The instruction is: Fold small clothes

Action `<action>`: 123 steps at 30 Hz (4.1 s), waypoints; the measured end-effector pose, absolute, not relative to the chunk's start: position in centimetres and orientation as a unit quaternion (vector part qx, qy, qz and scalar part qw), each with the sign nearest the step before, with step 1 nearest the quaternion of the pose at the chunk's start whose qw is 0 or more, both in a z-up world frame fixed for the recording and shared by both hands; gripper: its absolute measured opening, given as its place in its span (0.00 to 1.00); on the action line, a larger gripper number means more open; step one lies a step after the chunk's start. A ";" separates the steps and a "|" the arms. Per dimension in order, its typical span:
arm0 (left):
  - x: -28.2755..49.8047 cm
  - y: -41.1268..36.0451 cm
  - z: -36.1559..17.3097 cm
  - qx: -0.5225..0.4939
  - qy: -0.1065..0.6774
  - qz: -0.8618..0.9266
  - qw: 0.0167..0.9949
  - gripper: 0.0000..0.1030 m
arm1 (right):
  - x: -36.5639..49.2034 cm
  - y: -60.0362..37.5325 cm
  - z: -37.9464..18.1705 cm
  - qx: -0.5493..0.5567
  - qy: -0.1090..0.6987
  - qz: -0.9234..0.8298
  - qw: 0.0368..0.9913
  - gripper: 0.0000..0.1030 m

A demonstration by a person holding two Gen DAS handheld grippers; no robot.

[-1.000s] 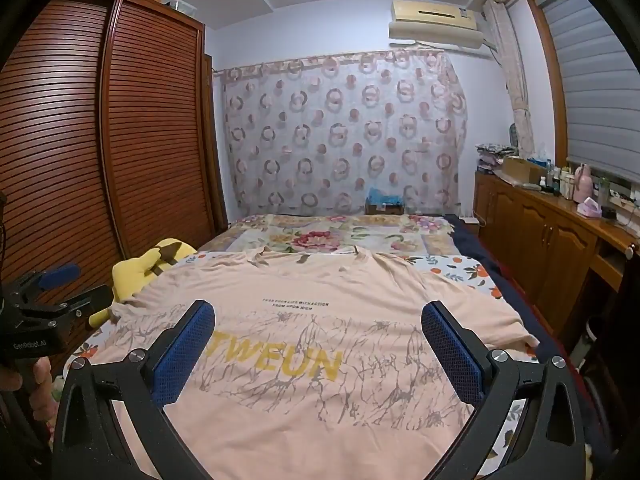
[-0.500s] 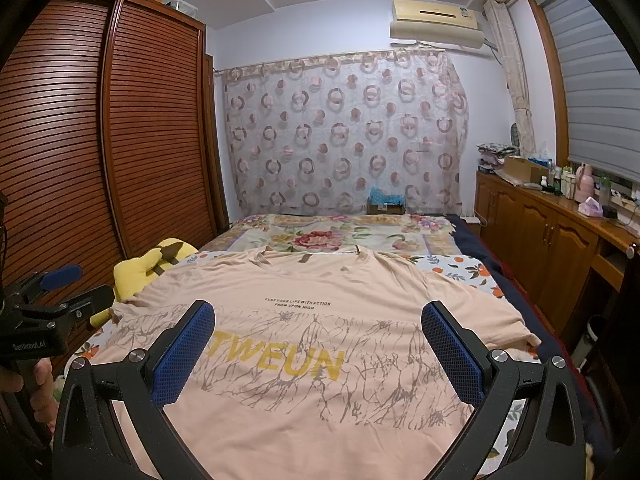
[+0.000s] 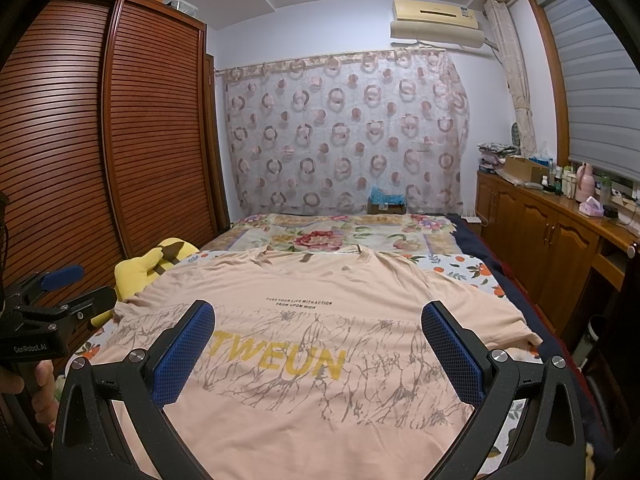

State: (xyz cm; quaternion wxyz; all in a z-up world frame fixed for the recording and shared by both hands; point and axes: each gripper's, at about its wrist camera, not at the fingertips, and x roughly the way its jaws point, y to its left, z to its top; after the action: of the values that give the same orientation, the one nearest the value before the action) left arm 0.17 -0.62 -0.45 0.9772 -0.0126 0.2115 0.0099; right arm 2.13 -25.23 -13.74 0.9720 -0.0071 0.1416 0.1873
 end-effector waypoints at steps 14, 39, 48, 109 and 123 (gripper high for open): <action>0.2 -0.7 -0.4 -0.012 0.211 0.009 0.977 1.00 | 2.2 -25.1 -13.8 -0.007 0.141 0.187 0.972 1.00; 0.1 -0.9 -0.3 -0.010 0.210 0.010 0.978 1.00 | 1.9 -25.0 -13.7 -0.007 0.139 0.188 0.972 1.00; 0.1 -0.9 -0.3 -0.010 0.209 0.010 0.978 1.00 | 1.9 -25.0 -13.7 -0.007 0.139 0.188 0.972 1.00; 13.2 23.4 -12.4 -0.148 0.452 0.029 0.879 0.56 | 10.4 -20.9 -16.3 -0.077 0.254 0.251 0.931 1.00; 12.9 19.8 -7.8 -0.033 0.416 0.019 0.909 0.08 | 10.6 -21.3 -16.2 -0.076 0.255 0.255 0.930 1.00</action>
State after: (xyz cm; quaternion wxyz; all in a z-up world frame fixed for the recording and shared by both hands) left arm 12.89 19.80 -7.84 0.9086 -0.0331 0.4160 0.0190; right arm 10.56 -21.30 -16.19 0.9297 -0.0757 0.2550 0.2546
